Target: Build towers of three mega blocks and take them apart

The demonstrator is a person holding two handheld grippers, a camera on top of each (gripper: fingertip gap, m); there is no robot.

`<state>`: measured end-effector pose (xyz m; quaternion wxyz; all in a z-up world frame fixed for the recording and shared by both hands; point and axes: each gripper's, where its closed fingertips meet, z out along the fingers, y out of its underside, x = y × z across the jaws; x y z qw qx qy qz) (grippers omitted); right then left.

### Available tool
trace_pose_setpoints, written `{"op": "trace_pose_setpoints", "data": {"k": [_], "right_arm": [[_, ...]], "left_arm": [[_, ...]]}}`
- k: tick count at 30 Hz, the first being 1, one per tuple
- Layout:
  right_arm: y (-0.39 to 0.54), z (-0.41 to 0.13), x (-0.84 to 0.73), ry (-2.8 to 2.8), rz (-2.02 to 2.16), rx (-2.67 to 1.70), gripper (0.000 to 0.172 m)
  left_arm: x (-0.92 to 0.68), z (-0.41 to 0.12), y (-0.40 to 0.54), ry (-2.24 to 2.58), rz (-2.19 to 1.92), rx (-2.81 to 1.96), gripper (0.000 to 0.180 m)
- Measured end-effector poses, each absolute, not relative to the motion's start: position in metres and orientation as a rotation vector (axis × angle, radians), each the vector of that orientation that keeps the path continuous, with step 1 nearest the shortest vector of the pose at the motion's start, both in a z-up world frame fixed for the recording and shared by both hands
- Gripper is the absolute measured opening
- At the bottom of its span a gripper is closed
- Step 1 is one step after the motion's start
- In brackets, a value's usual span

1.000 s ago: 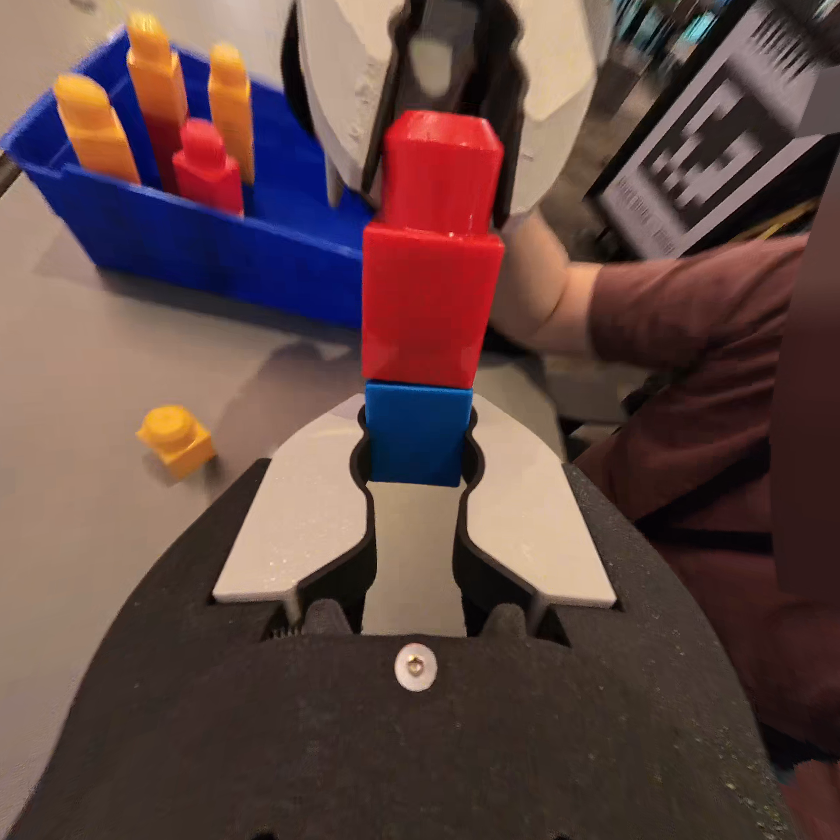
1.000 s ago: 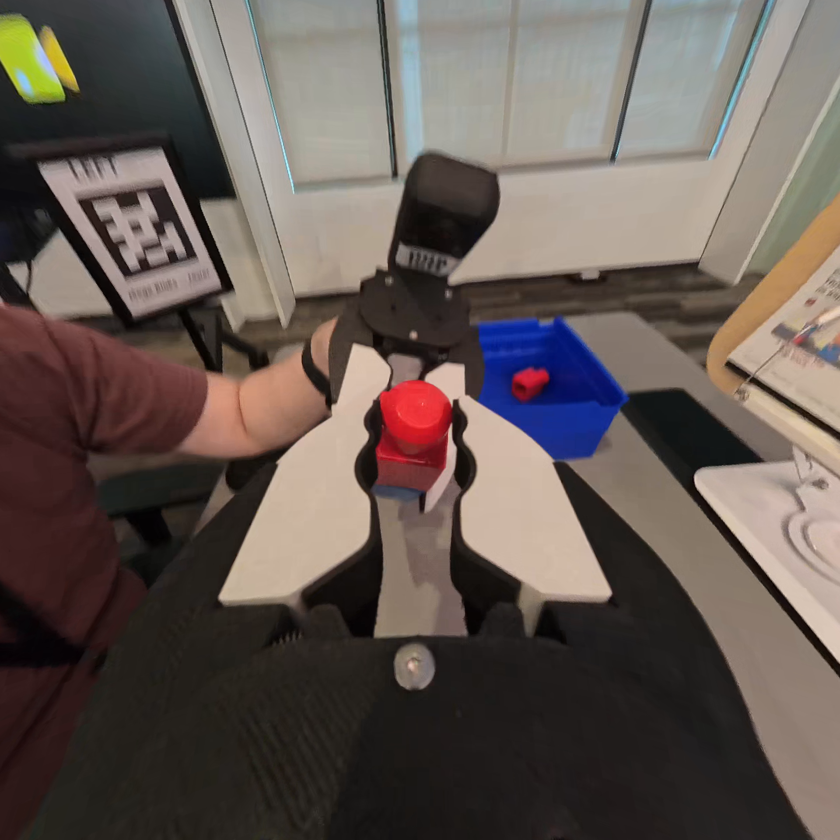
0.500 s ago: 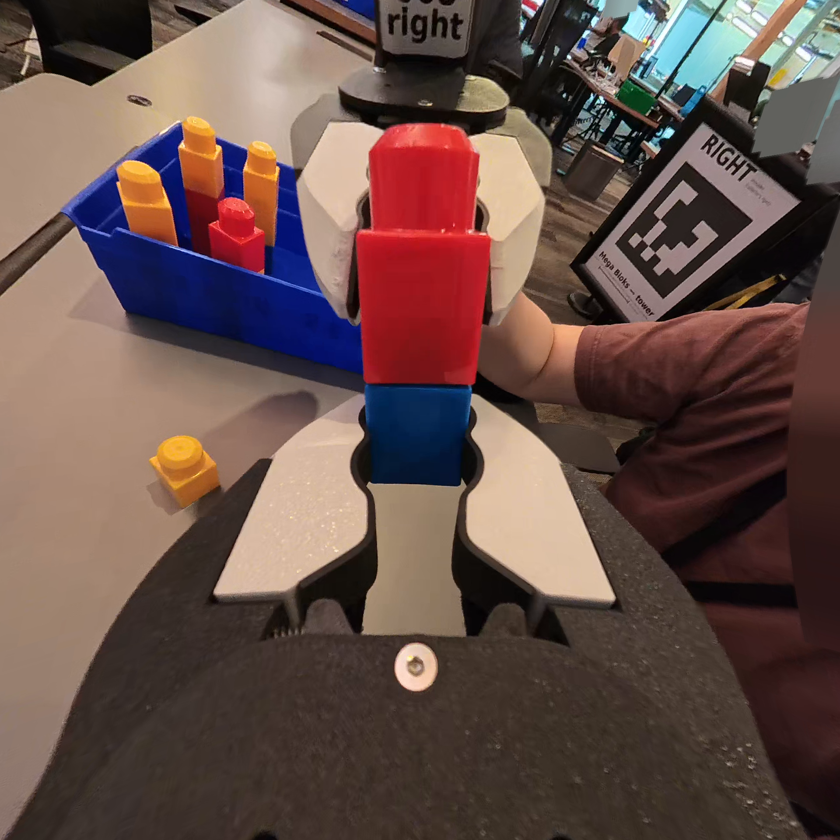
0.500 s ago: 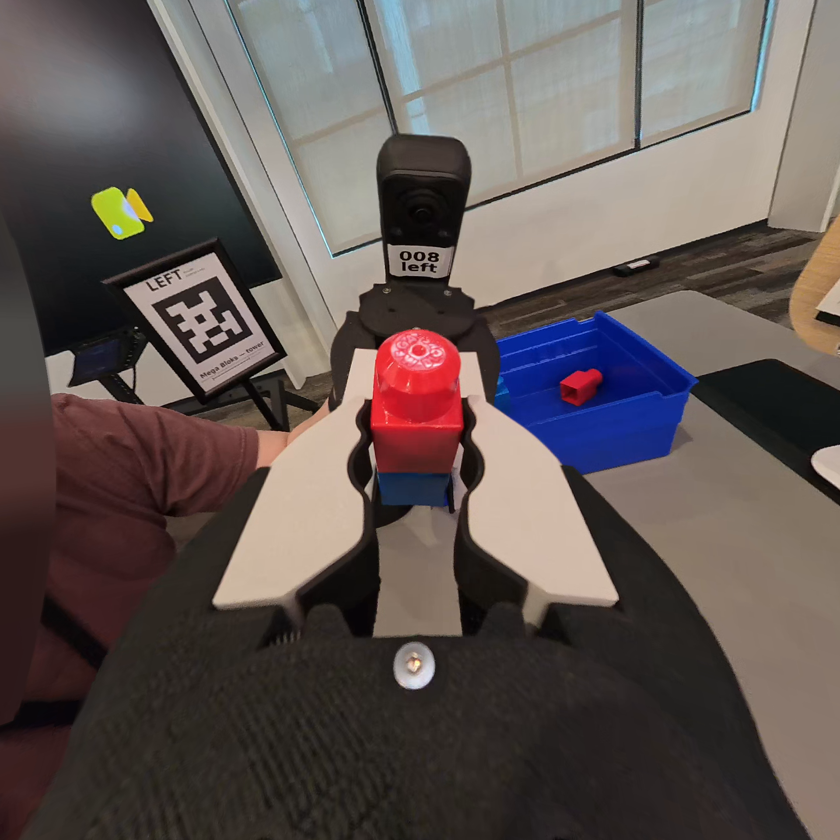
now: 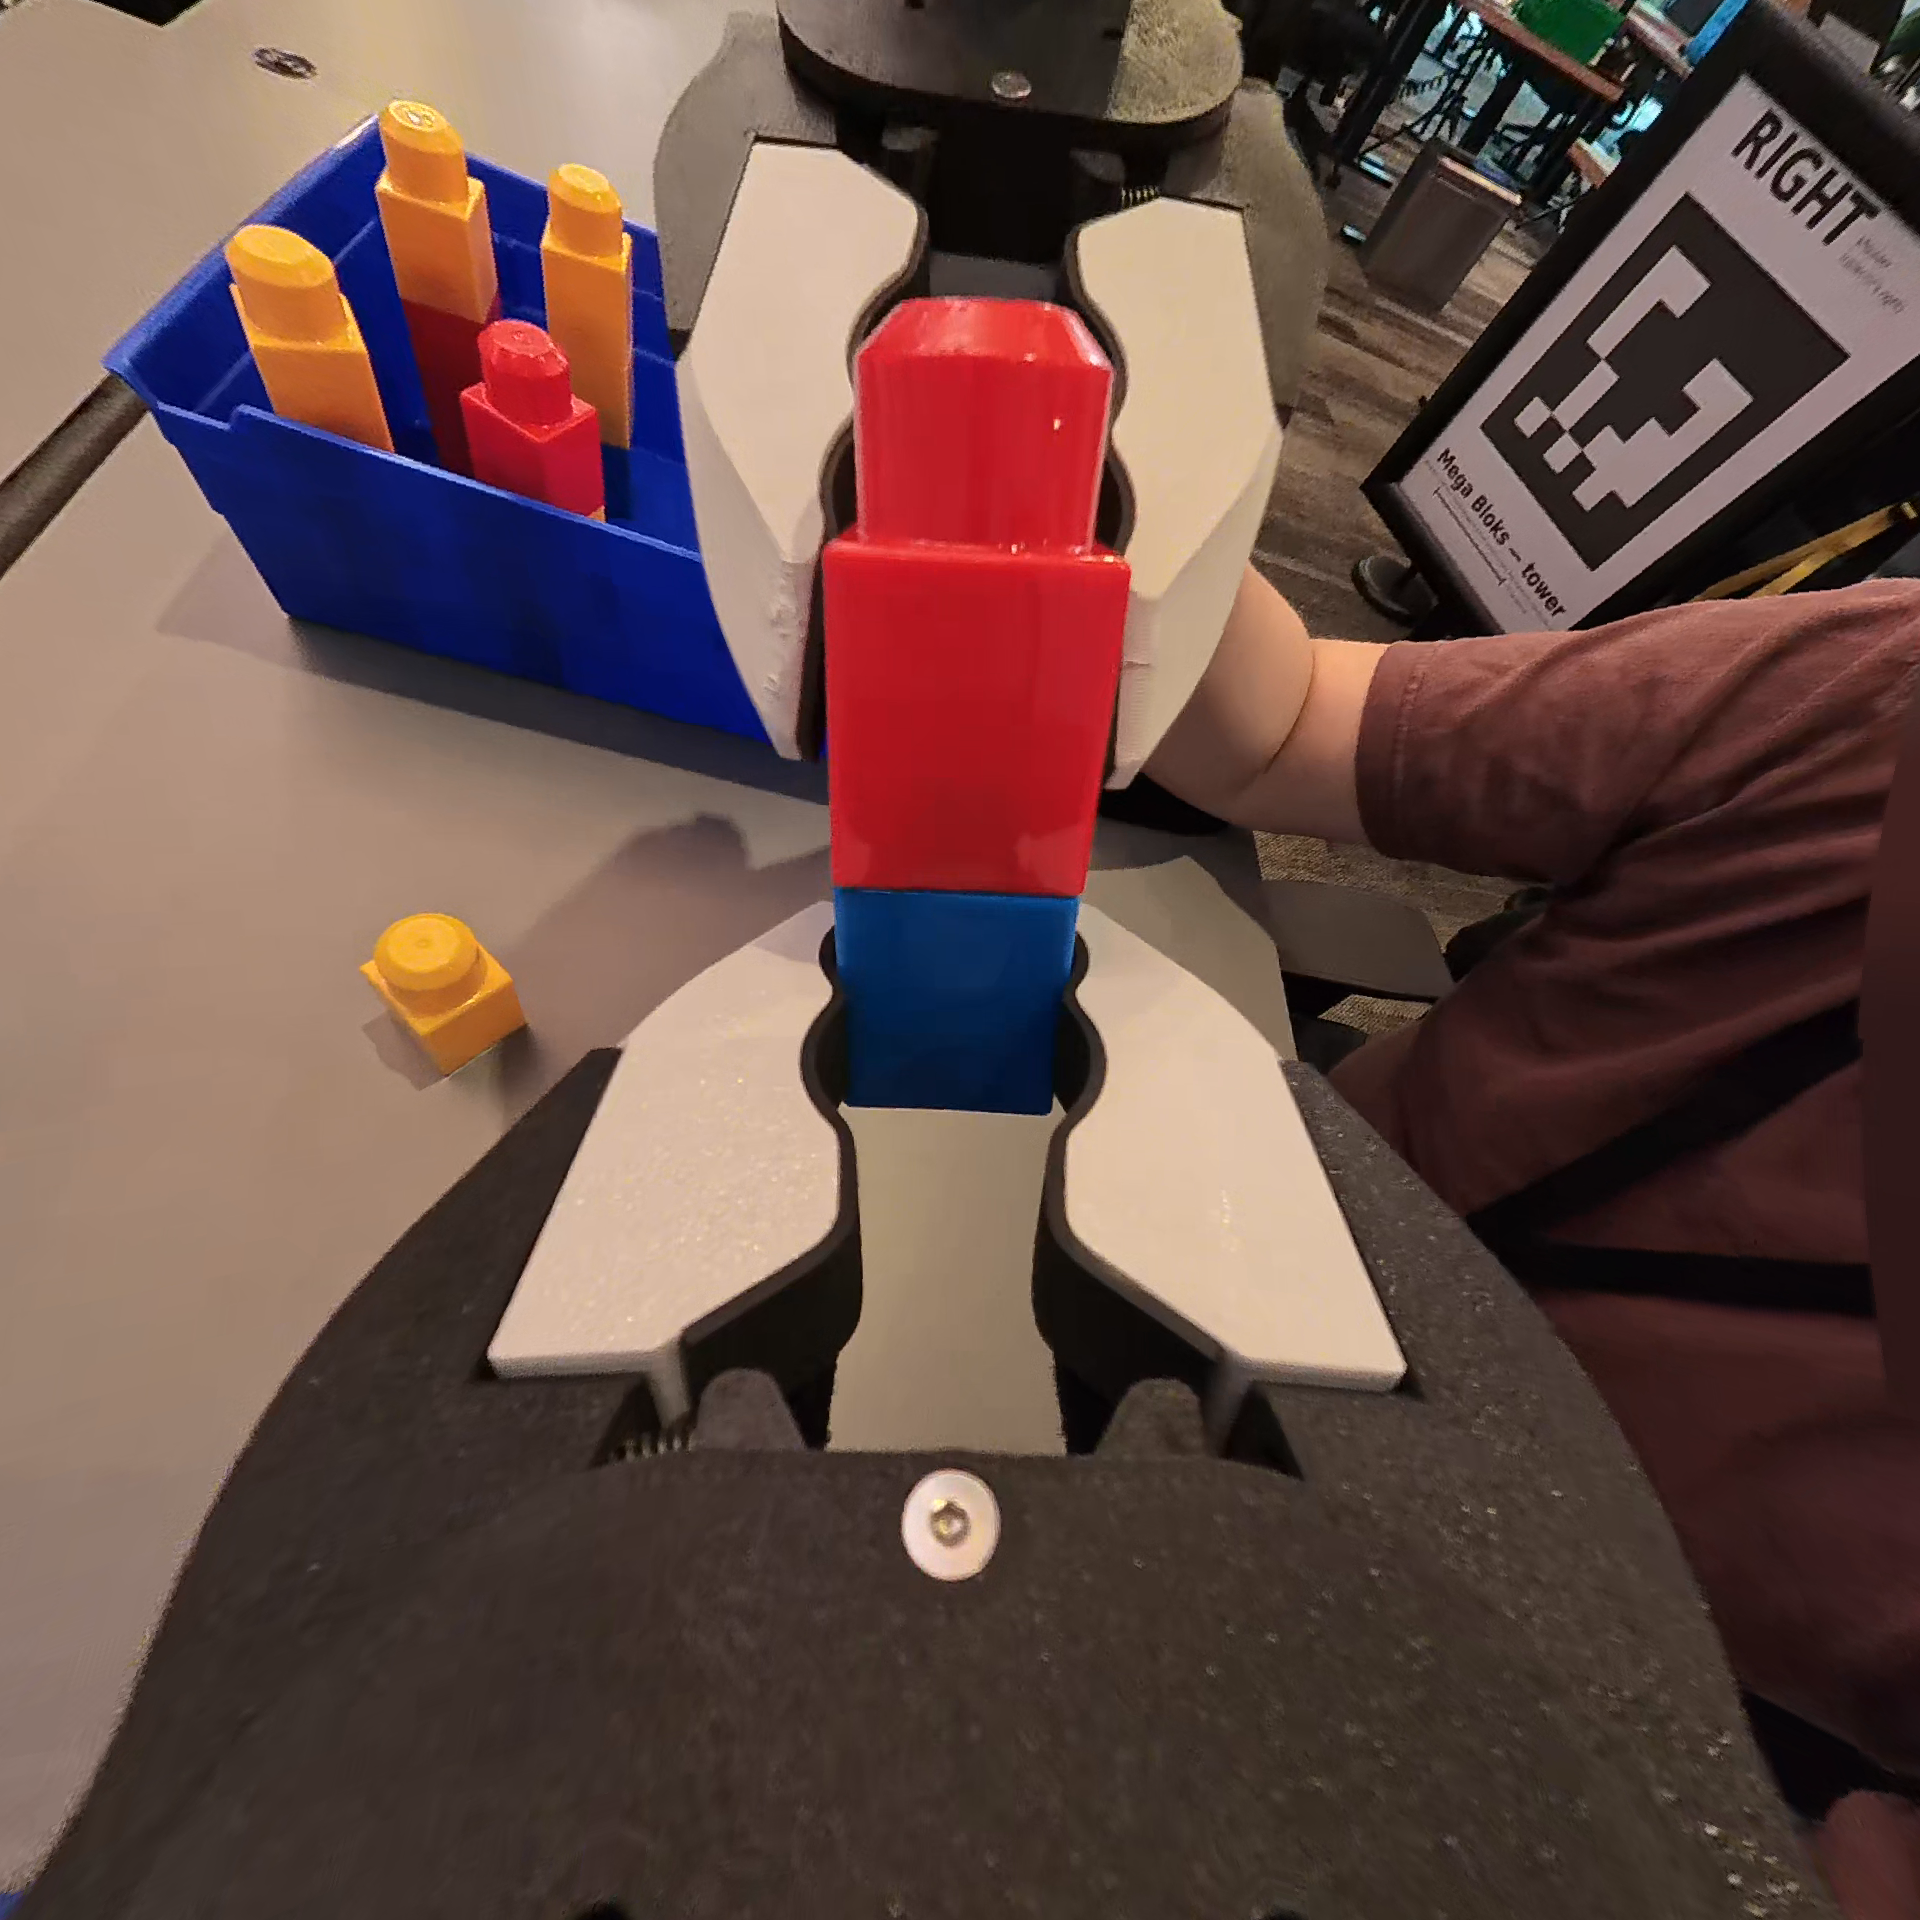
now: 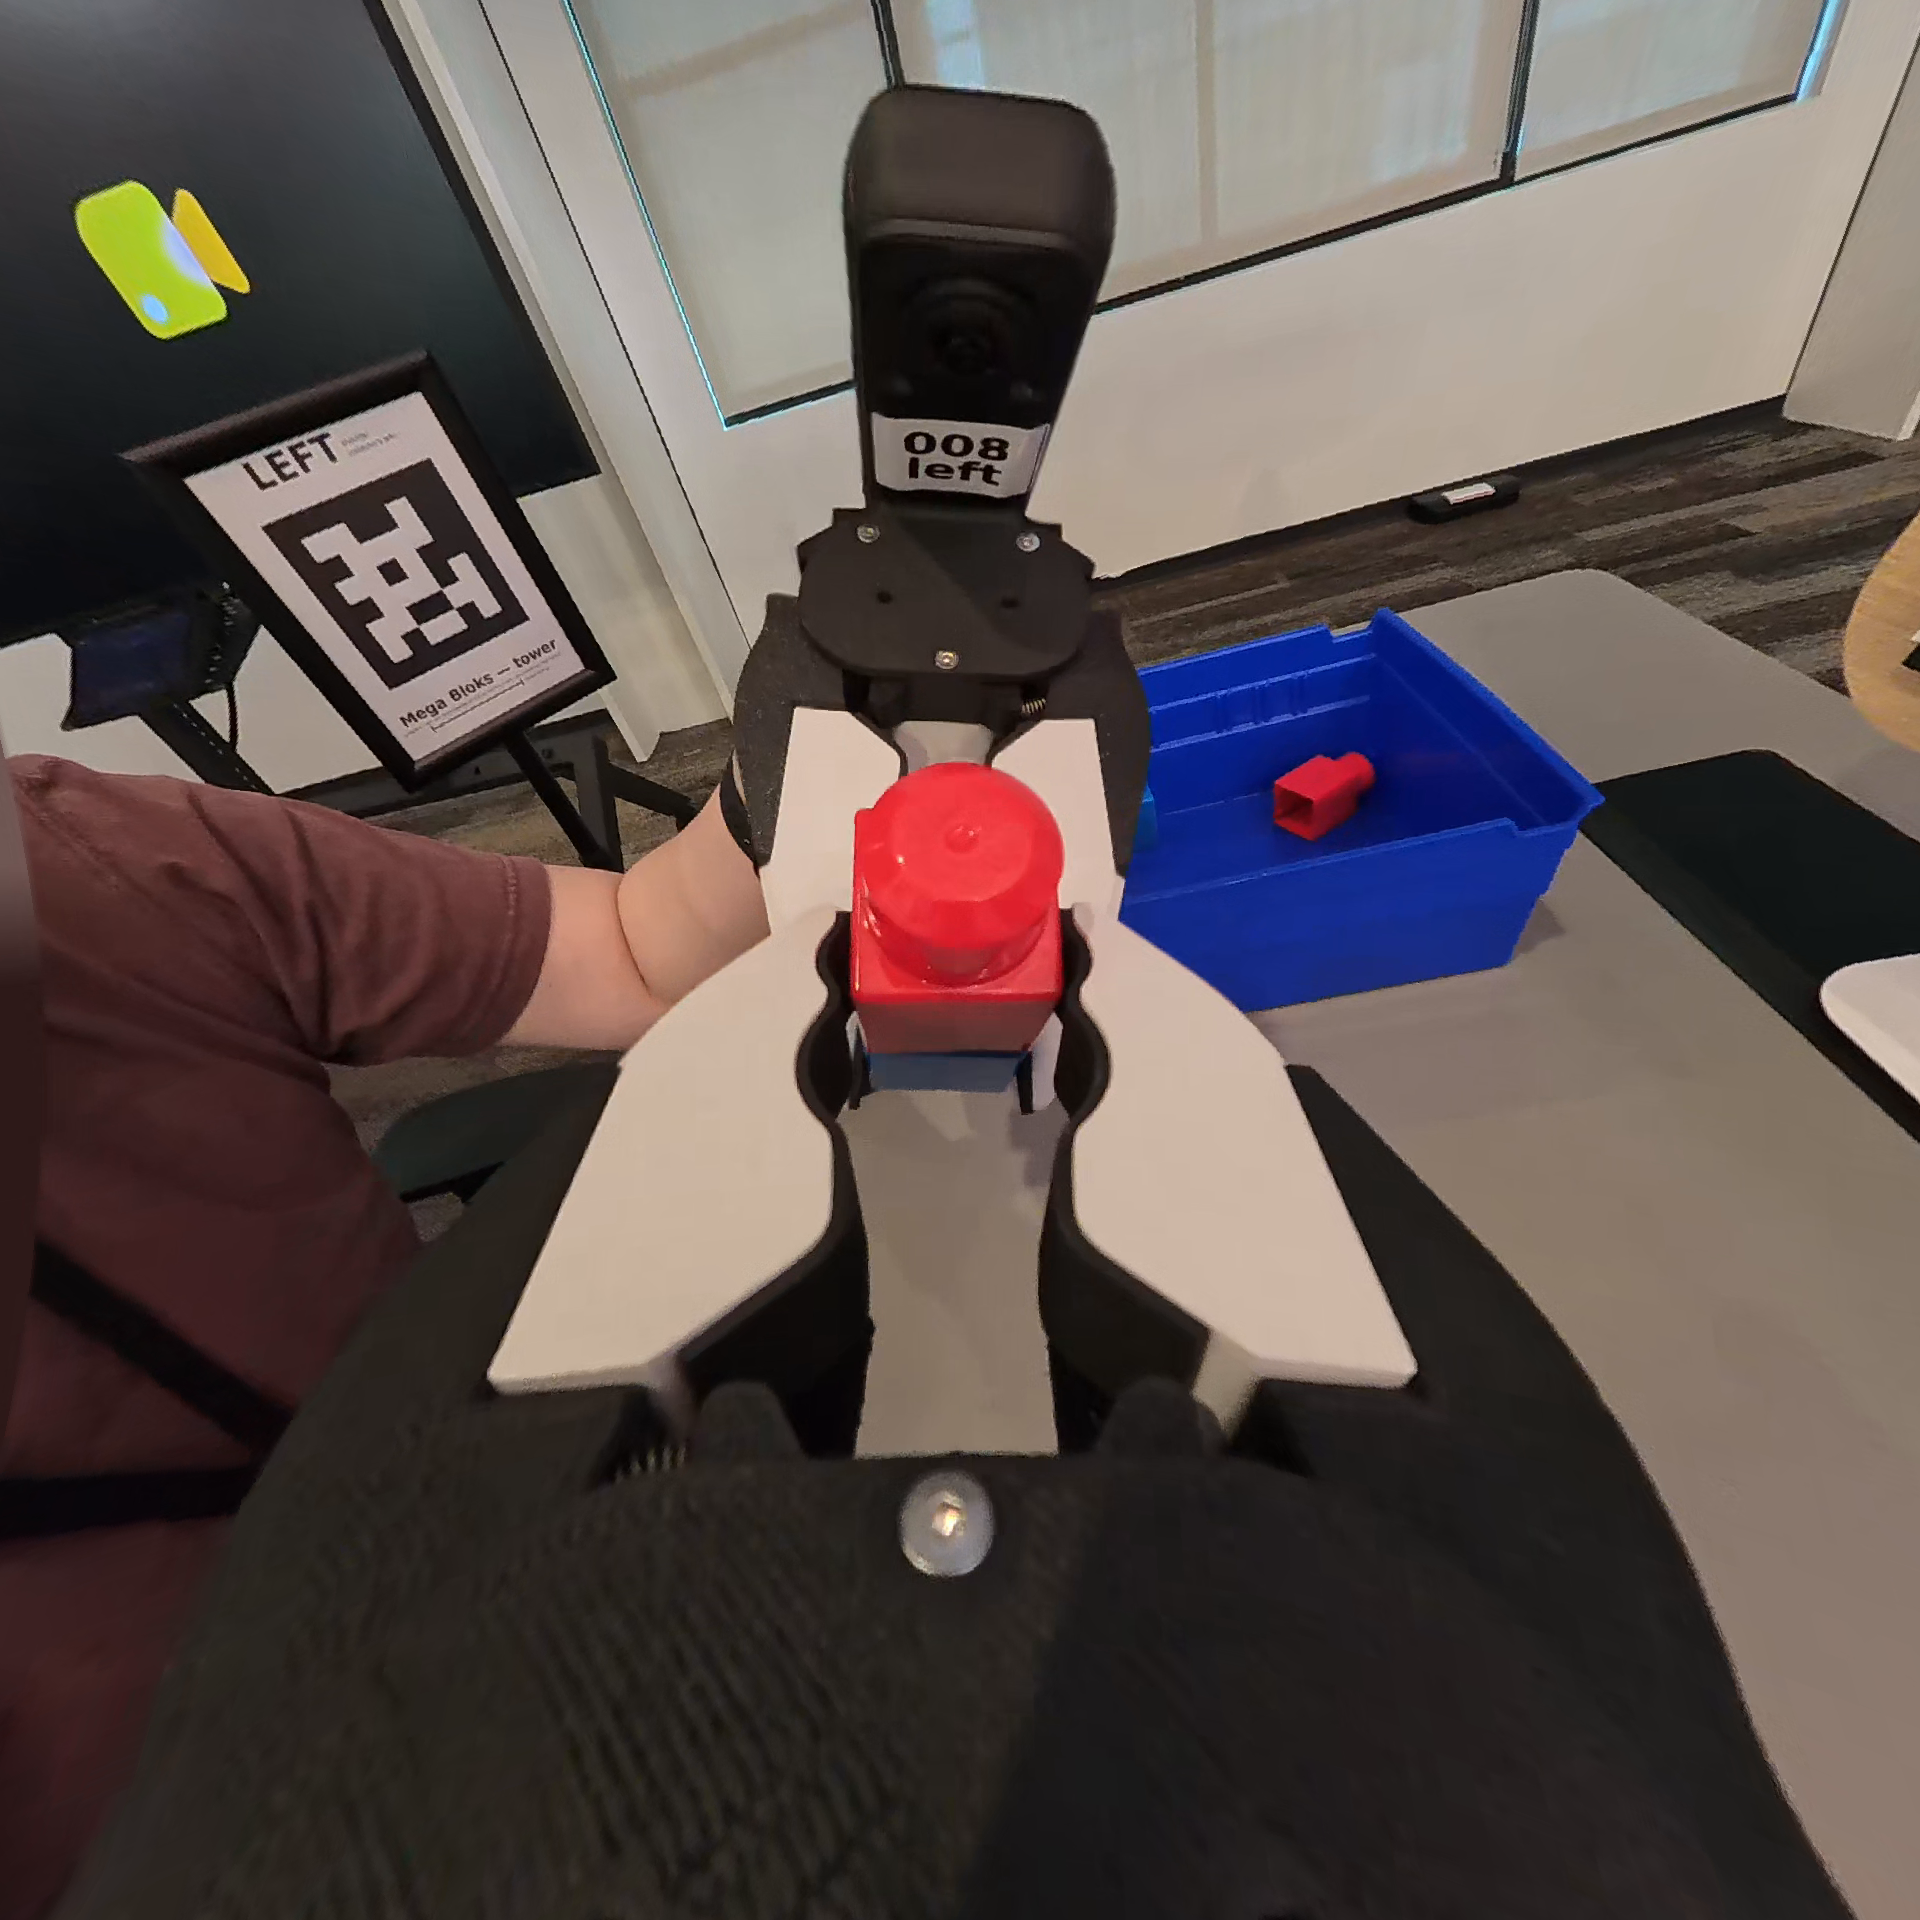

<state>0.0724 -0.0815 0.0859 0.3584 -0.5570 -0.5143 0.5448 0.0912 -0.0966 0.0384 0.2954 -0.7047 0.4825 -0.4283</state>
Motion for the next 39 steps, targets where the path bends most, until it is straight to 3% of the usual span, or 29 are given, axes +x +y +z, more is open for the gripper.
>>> {"op": "trace_pose_setpoints", "data": {"k": [10, 12, 13, 15, 20, 22, 24, 26, 29, 33, 39], "right_arm": [[-0.081, 0.104, 0.068, -1.256, 1.426, -1.297, 0.038], [-0.071, 0.111, 0.070, -1.198, 1.335, -1.231, 0.064], [-0.062, 0.109, 0.073, -1.167, 1.274, -1.235, 0.067], [-0.026, 0.084, 0.078, -1.097, 1.074, -1.405, 0.064], [0.041, -0.059, 0.093, -1.069, 0.625, -2.069, 0.044], [0.045, -0.096, 0.098, -1.134, 0.510, -2.181, 0.047], [0.046, -0.117, 0.101, -1.189, 0.403, -2.221, 0.061], [0.043, -0.130, 0.101, -1.216, 0.376, -2.251, 0.059], [0.036, -0.146, 0.101, -1.281, 0.407, -2.302, 0.037], [0.032, -0.103, 0.090, -1.205, 0.612, -2.202, 0.037], [-0.020, 0.067, 0.093, -1.107, 1.193, -1.628, 0.037]], "left_arm": [[0.088, 0.053, -0.098, 1.250, -1.213, -1.814, 0.035], [0.076, 0.066, -0.093, 1.188, -1.197, -1.790, 0.036], [0.066, 0.071, -0.087, 1.153, -1.151, -1.786, 0.035], [0.042, 0.083, -0.076, 1.070, -1.053, -1.771, 0.035], [0.007, 0.116, -0.078, 0.970, -1.019, -1.673, 0.035], [0.002, 0.120, -0.080, 0.970, -1.002, -1.657, 0.035], [0.000, 0.123, -0.083, 0.971, -1.014, -1.643, 0.035], [0.000, 0.124, -0.086, 0.979, -1.038, -1.640, 0.035], [0.003, 0.119, -0.085, 0.995, -1.037, -1.660, 0.035], [0.003, 0.114, -0.082, 0.992, -1.025, -1.694, 0.035], [0.022, 0.081, -0.089, 1.111, -1.064, -1.837, 0.035]]}}
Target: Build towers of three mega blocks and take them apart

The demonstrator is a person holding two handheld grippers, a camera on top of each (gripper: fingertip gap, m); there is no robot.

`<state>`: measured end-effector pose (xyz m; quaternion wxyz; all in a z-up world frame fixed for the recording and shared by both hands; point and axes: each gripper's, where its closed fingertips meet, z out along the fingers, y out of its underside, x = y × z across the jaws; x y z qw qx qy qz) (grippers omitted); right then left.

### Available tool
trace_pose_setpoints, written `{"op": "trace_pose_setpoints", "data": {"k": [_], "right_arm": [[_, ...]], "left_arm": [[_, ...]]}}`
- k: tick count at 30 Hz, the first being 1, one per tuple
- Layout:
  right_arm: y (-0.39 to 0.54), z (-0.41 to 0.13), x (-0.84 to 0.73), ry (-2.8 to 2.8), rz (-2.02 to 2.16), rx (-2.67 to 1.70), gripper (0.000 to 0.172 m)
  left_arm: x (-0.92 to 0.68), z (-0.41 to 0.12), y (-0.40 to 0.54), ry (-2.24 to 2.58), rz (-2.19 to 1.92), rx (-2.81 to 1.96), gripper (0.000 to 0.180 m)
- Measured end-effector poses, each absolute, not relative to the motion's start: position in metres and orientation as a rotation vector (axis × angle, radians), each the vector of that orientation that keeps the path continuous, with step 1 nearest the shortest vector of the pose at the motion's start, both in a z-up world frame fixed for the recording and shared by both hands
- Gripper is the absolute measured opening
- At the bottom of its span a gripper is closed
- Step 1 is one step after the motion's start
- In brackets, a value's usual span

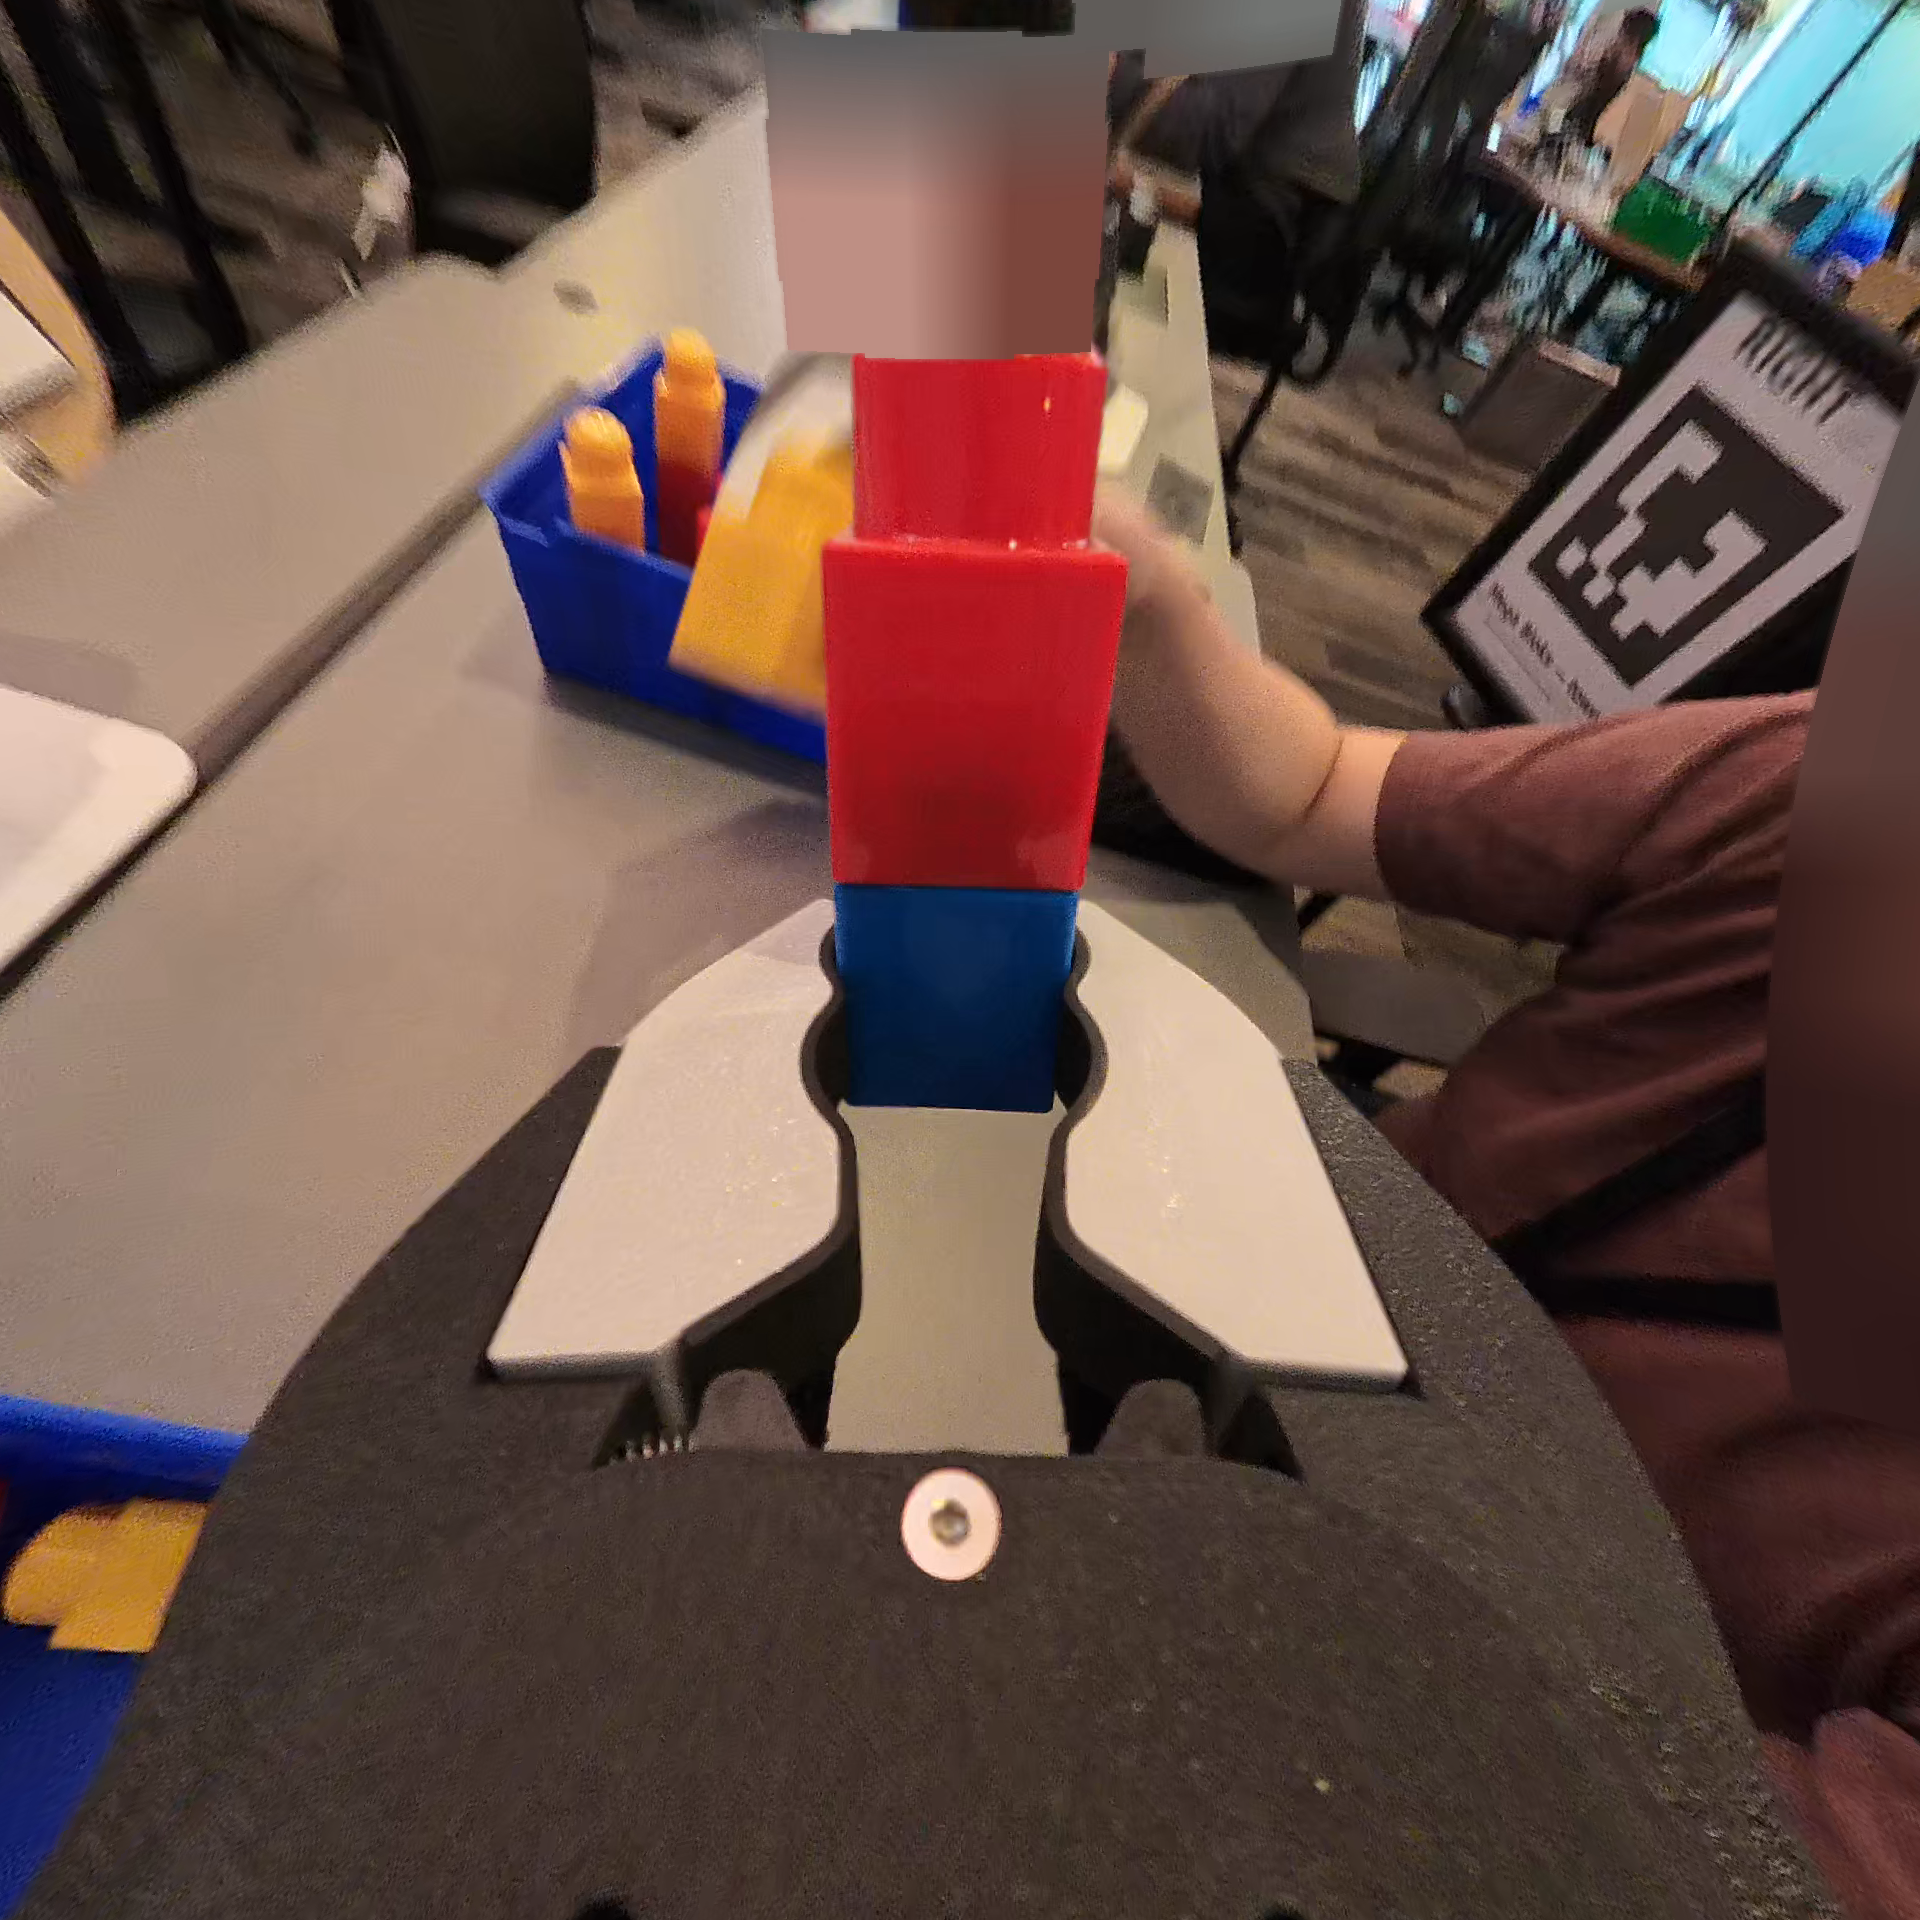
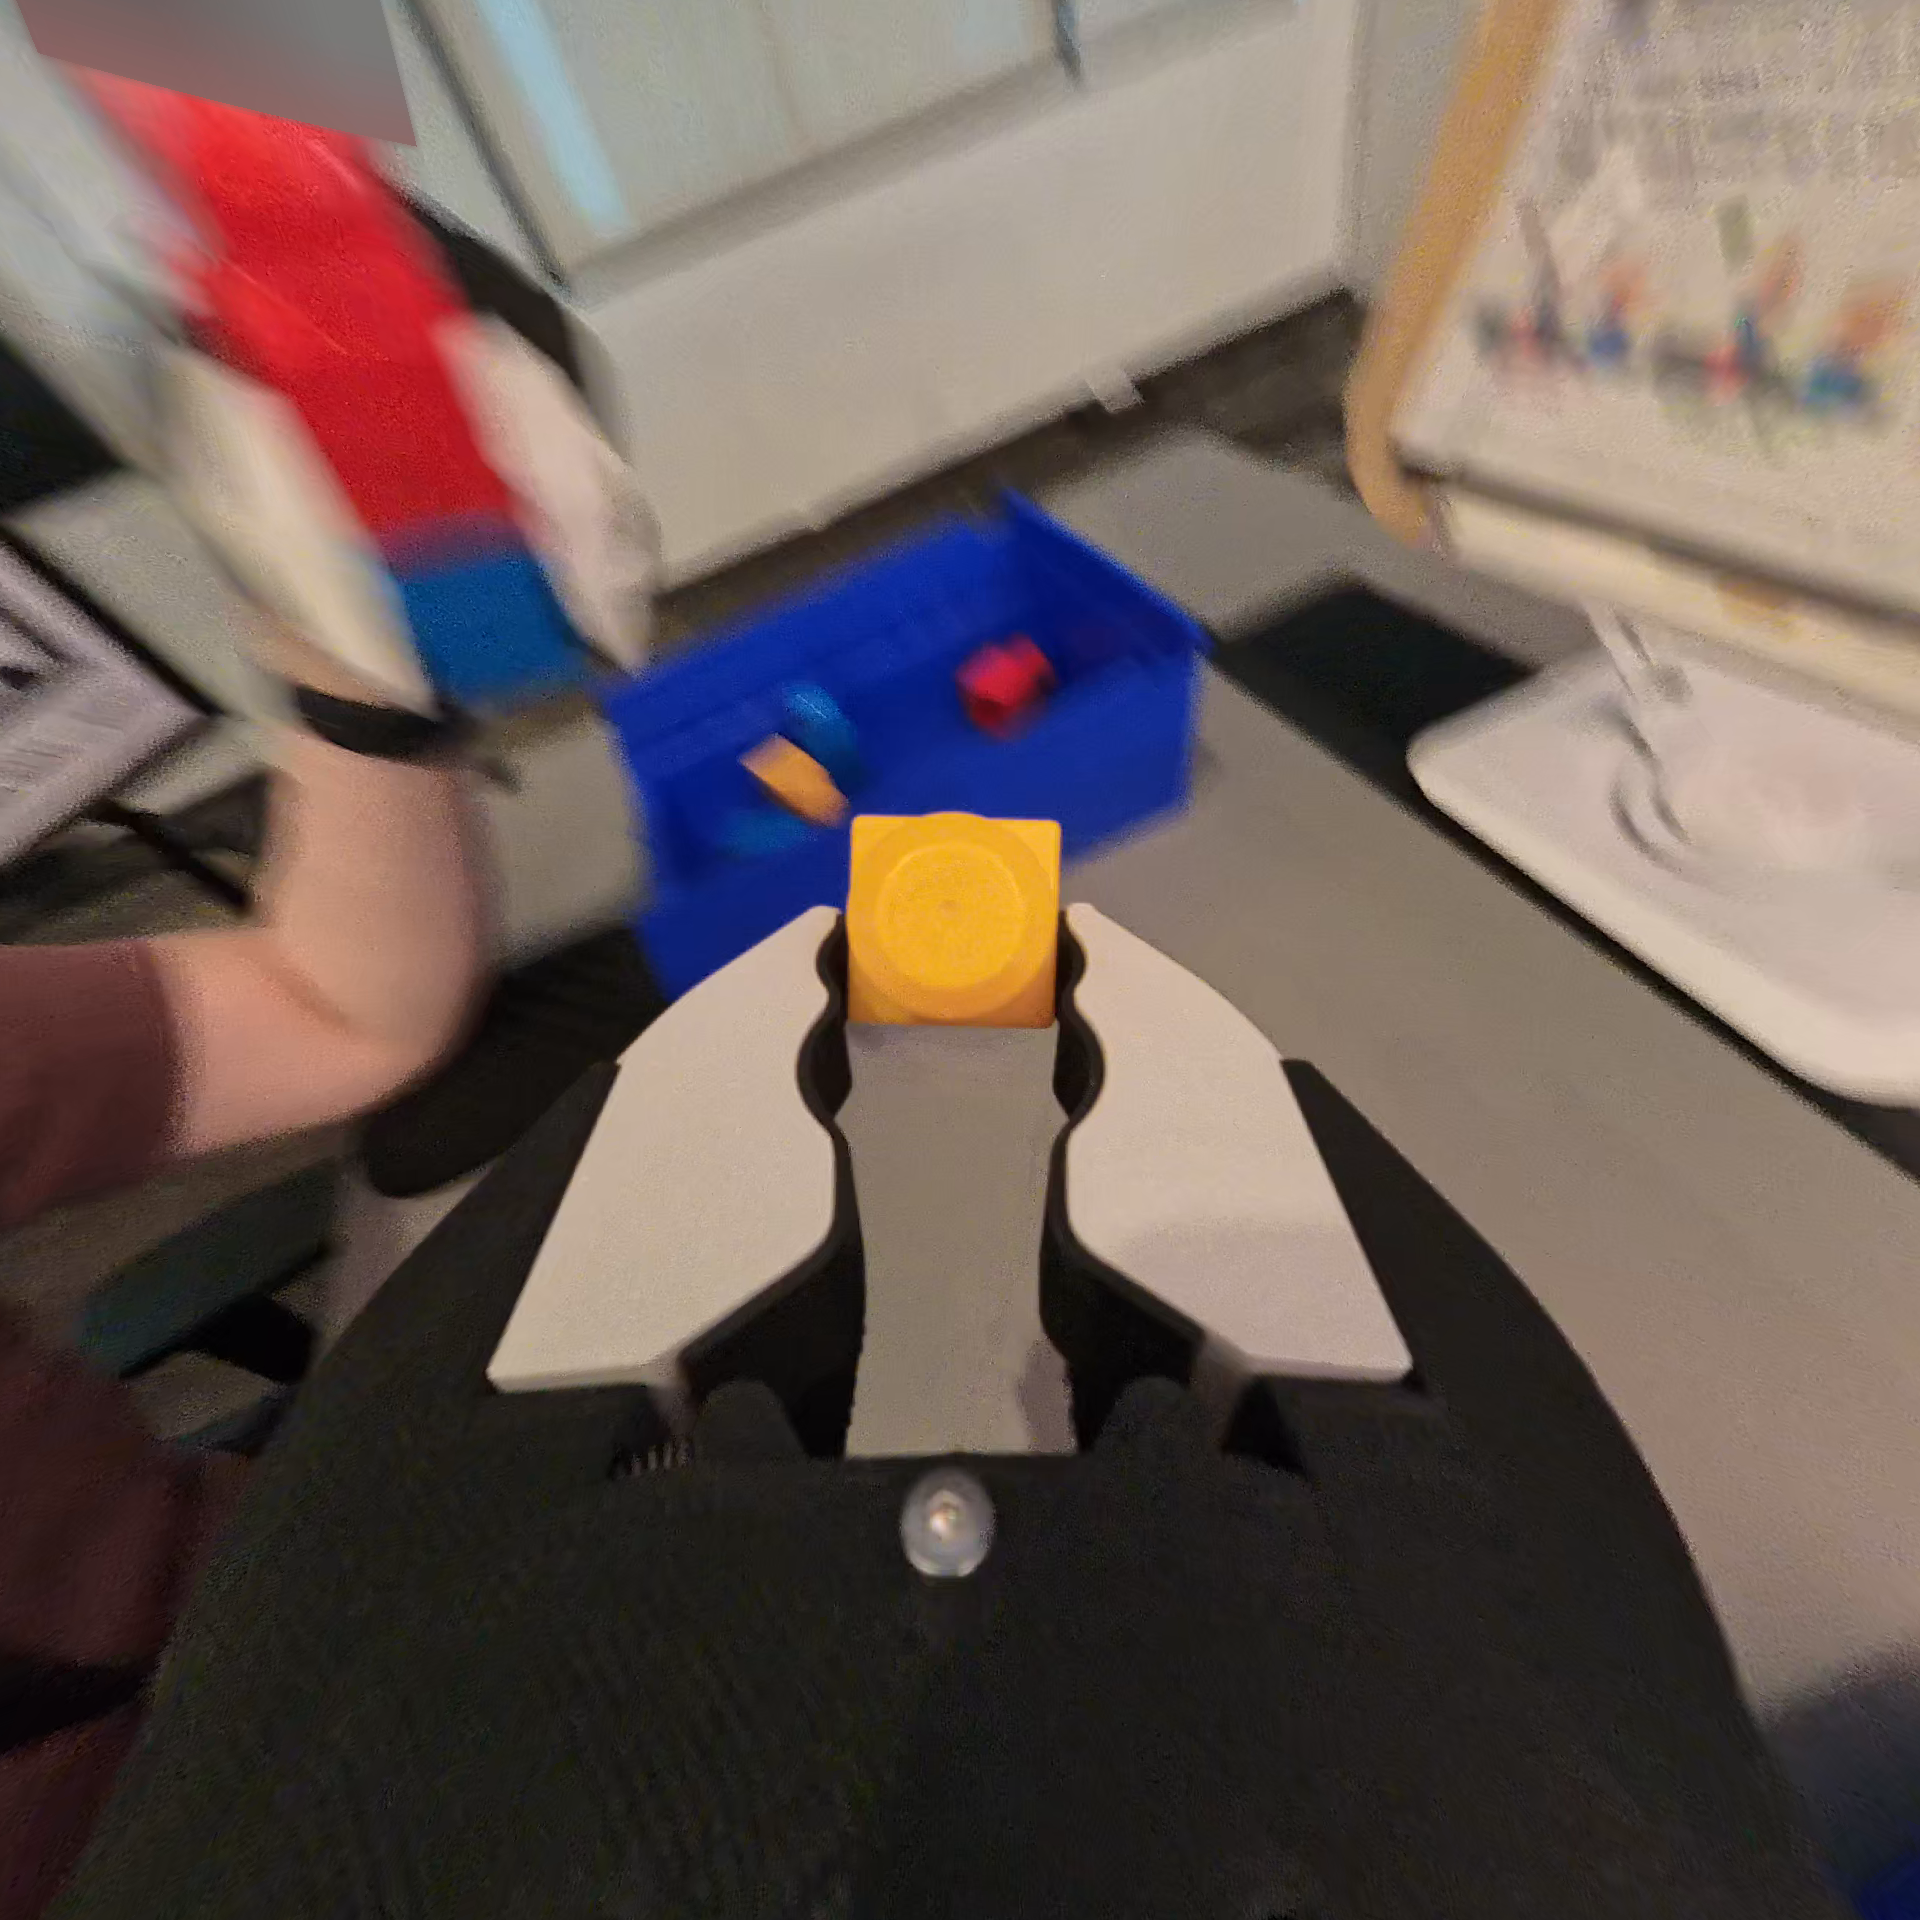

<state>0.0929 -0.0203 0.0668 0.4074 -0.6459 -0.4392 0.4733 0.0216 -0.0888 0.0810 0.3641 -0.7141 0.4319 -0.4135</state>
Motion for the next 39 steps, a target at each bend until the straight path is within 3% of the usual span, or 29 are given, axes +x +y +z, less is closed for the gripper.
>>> {"op": "trace_pose_setpoints", "data": {"k": [3, 5, 18, 28, 39], "right_arm": [[-0.060, 0.127, 0.114, -1.118, 1.427, -1.375, 0.036], [-0.072, 0.137, 0.120, -1.147, 1.464, -1.331, 0.037], [-0.092, 0.044, 0.105, -1.640, 1.154, -1.660, 0.037], [-0.079, 0.110, 0.085, -1.215, 1.515, -1.382, 0.039], [-0.082, 0.115, 0.088, -1.212, 1.502, -1.345, 0.037]], "left_arm": [[0.043, 0.052, -0.082, 1.200, -0.984, -1.925, 0.035], [0.057, 0.037, -0.086, 1.272, -0.958, -1.958, 0.035], [0.065, -0.019, -0.113, 1.618, -0.764, -2.131, 0.035], [0.082, 0.023, -0.103, 1.405, -1.018, -1.946, 0.035], [0.095, 0.034, -0.108, 1.367, -1.154, -1.891, 0.035]]}}
